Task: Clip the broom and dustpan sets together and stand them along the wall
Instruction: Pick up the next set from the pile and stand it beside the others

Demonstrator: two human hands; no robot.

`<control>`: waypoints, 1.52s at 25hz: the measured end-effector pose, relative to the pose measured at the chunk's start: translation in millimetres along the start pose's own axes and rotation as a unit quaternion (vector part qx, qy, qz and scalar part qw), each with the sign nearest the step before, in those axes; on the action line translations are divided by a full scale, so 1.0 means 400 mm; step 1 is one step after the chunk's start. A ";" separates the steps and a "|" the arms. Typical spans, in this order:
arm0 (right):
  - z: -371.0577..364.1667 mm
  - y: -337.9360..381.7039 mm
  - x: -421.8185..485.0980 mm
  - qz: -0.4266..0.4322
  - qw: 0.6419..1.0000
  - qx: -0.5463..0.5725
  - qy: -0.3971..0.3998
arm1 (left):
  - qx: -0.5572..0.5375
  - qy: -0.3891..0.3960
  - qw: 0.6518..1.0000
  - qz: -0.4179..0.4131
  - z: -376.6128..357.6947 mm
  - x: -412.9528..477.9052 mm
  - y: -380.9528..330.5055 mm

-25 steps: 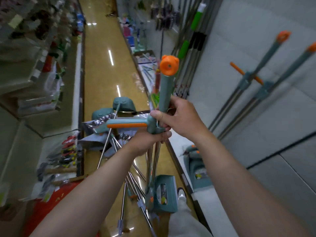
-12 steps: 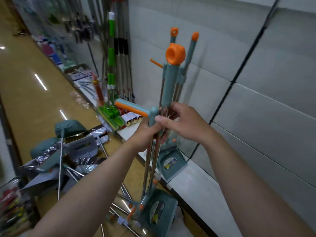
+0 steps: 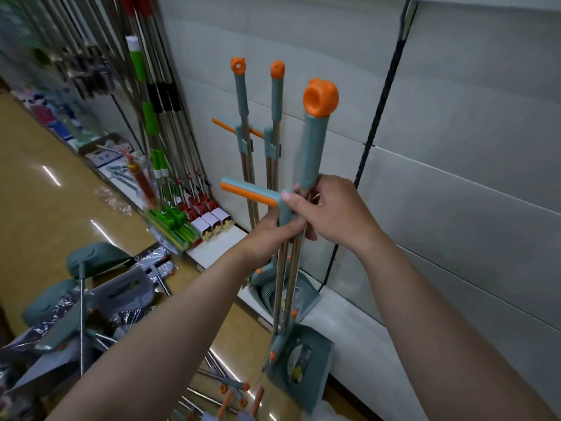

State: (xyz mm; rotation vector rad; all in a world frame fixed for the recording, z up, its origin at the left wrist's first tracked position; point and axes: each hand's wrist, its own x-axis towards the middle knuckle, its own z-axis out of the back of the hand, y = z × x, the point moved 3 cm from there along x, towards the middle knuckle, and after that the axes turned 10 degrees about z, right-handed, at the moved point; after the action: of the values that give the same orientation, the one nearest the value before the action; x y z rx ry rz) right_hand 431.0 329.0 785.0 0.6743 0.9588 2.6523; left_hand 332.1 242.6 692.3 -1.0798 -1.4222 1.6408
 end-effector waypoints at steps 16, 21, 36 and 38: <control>0.018 -0.256 0.201 -0.052 0.996 0.017 -0.074 | 0.229 -0.154 0.953 0.123 0.025 0.336 0.110; -0.035 -0.324 0.236 -0.069 0.991 0.017 -0.111 | 0.248 -0.181 0.944 0.119 0.041 0.408 0.147; -0.109 -0.408 0.349 -0.067 0.992 0.001 -0.105 | 0.210 -0.184 0.952 0.129 0.111 0.512 0.194; -0.118 -0.413 0.341 -0.079 0.990 0.010 -0.117 | 0.222 -0.161 0.951 0.143 0.117 0.518 0.196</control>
State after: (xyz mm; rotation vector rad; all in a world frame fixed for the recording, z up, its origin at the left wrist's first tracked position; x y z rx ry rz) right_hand 300.8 478.7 691.5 0.8534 0.9313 2.3671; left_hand 206.2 398.9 587.2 -0.8054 -1.0334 2.2948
